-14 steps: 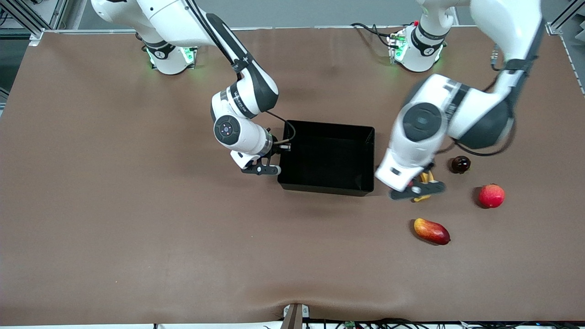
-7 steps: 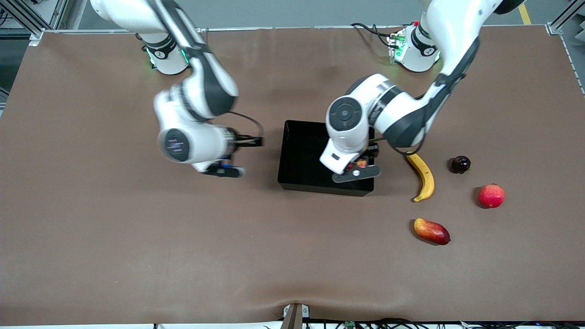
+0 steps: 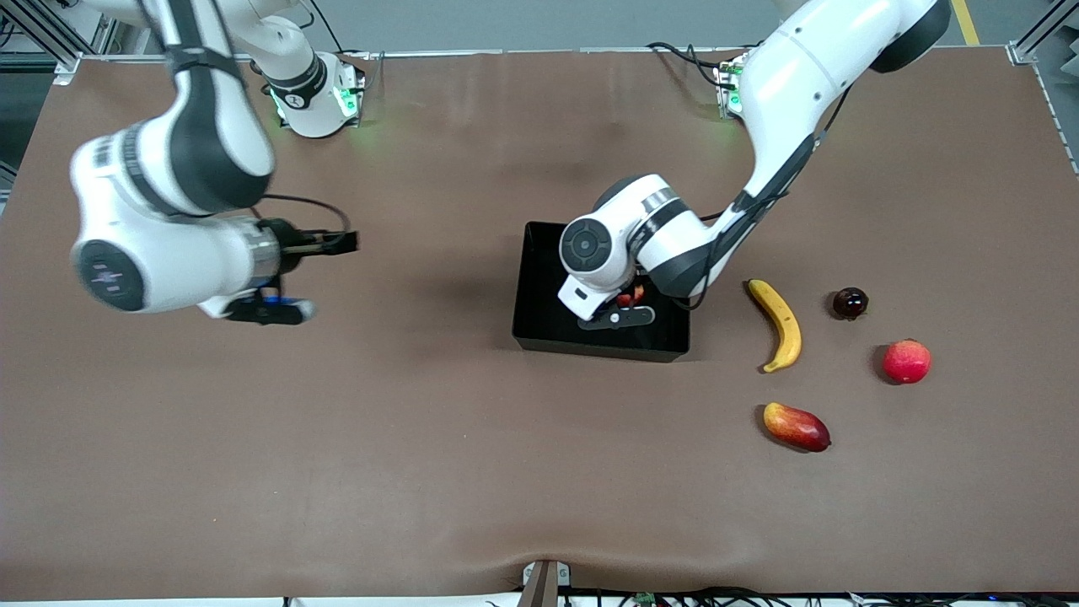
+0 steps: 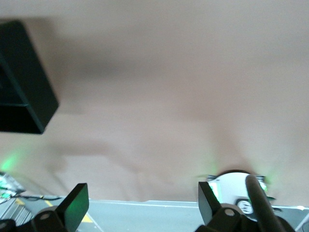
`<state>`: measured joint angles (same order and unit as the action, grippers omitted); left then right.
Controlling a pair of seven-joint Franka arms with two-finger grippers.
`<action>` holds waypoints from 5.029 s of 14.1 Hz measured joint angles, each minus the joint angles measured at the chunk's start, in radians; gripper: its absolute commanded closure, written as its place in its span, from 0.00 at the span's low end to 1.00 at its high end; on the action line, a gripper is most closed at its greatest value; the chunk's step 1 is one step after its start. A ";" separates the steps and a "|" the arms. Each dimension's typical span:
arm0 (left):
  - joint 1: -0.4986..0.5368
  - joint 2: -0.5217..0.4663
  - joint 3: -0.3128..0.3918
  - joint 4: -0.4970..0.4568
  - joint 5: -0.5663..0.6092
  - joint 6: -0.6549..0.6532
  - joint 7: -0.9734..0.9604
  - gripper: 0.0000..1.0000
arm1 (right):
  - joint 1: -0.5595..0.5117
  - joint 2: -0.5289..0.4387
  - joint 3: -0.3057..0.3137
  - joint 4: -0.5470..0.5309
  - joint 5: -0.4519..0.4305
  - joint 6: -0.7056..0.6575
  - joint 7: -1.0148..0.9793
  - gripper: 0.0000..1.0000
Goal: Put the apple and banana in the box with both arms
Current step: 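Lower the apple into the box, open the left gripper while the right withdraws, then move the left gripper over the yellow banana, then grasp the yellow banana with the left gripper and lift it, then carry the banana over the box and lower it inside with the left gripper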
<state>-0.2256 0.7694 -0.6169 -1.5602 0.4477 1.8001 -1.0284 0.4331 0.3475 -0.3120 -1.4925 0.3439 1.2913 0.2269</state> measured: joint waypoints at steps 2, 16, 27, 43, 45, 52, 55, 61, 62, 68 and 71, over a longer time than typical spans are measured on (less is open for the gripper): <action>-0.008 0.013 0.001 -0.004 0.000 0.000 -0.018 0.00 | -0.079 0.003 -0.001 0.019 -0.019 -0.005 -0.010 0.00; 0.418 -0.172 0.012 -0.028 0.050 -0.046 0.249 0.00 | -0.397 -0.092 0.253 0.319 -0.224 -0.150 -0.130 0.00; 0.591 -0.086 0.017 -0.301 0.197 0.225 0.249 1.00 | -0.396 -0.377 0.259 -0.010 -0.299 0.070 -0.340 0.00; 0.535 -0.233 -0.181 0.069 -0.124 -0.061 0.202 1.00 | -0.401 -0.403 0.261 -0.039 -0.303 0.056 -0.214 0.00; 0.475 -0.225 -0.181 0.079 -0.125 -0.060 0.145 1.00 | -0.401 -0.403 0.262 -0.039 -0.303 0.055 -0.214 0.00; 0.284 -0.198 -0.178 0.173 -0.126 -0.056 0.015 1.00 | -0.401 -0.403 0.260 -0.046 -0.304 0.051 -0.212 0.00; 0.248 -0.175 -0.176 0.181 -0.126 -0.042 0.004 1.00 | -0.402 -0.403 0.256 -0.046 -0.305 0.041 -0.212 0.00; 0.197 -0.143 -0.145 0.184 -0.119 -0.016 0.004 1.00 | -0.402 -0.403 0.255 -0.046 -0.305 0.042 -0.211 0.00; 0.175 -0.133 -0.127 0.184 -0.110 -0.011 0.004 1.00 | -0.402 -0.403 0.255 -0.046 -0.305 0.042 -0.211 0.00; 0.118 -0.093 -0.031 0.185 -0.072 0.013 0.025 1.00 | -0.402 -0.403 0.254 -0.047 -0.305 0.042 -0.210 0.00; 0.119 -0.083 -0.021 0.186 -0.033 0.016 0.027 1.00 | -0.402 -0.403 0.254 -0.047 -0.305 0.042 -0.210 0.00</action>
<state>-0.1065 0.6861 -0.6380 -1.3743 0.4152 1.8165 -1.0016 0.0312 -0.0552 -0.0578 -1.5397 0.0389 1.3335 0.0169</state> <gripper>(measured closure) 0.639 0.000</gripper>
